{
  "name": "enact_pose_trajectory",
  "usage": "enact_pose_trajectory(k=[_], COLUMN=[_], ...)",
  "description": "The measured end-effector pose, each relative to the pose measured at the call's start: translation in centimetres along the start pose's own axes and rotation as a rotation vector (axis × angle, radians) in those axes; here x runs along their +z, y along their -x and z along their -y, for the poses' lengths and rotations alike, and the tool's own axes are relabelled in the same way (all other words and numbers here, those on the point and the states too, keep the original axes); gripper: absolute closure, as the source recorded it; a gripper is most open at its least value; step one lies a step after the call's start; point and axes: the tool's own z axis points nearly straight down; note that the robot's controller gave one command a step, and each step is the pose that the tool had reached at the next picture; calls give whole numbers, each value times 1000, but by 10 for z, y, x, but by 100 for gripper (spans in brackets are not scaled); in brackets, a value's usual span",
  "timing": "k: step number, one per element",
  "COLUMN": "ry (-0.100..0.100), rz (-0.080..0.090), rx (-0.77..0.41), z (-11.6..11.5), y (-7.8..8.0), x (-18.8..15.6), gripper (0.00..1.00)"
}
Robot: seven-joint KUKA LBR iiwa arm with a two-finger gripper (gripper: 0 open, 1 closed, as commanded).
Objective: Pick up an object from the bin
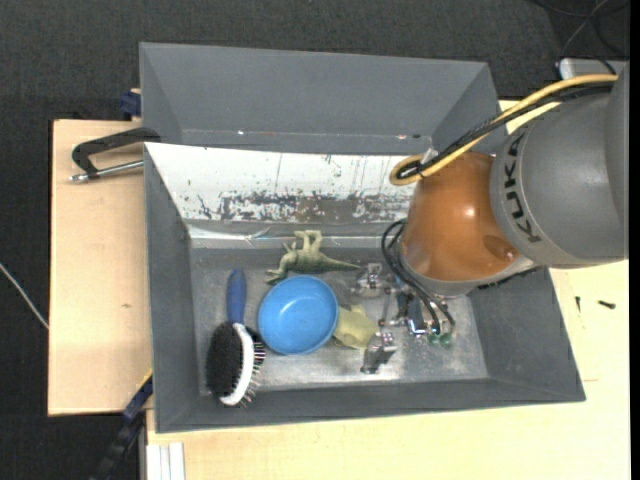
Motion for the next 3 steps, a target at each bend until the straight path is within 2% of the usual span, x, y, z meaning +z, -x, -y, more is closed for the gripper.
enact_pose_trajectory(k=[1, 2, 3], ry=[1, 0, 0], rz=[6, 6, 6], rx=[58, 58, 58], z=[-24, -24, -25], y=[-4, -2, -1], x=[35, 33, 32], gripper=[0, 0, 100])
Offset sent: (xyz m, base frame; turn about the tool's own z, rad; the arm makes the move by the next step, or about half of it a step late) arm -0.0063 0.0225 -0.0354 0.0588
